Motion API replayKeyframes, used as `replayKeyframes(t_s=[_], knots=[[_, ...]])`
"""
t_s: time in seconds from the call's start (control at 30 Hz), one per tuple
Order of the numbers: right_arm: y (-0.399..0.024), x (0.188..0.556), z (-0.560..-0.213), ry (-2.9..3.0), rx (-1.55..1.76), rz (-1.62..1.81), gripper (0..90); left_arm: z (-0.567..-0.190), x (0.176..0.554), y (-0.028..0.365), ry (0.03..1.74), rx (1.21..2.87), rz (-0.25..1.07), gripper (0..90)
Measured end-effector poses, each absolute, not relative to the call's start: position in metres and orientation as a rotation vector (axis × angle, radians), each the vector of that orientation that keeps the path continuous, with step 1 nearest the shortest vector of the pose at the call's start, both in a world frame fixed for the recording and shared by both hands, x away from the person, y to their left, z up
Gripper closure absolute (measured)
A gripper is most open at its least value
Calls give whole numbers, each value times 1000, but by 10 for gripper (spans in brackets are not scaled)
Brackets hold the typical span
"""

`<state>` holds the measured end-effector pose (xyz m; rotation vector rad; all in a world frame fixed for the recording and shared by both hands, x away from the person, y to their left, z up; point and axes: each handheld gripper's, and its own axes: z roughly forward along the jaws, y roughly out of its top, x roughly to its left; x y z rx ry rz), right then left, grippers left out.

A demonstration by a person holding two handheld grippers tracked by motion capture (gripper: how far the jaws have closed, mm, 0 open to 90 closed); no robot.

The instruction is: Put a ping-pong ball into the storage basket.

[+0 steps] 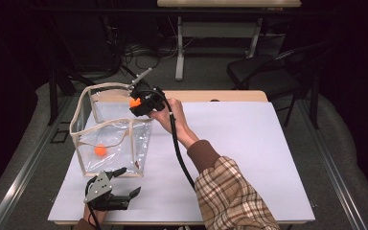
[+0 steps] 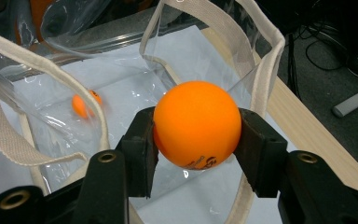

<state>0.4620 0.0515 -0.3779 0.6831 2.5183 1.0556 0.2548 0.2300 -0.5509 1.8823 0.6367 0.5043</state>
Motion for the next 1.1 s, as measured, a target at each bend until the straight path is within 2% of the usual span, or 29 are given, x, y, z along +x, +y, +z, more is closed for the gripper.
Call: replayKeyframes(t_s=[1.1], knots=[[58, 472, -393, 2547, 712, 1016, 516, -551, 255, 230, 635, 1881, 507, 159]])
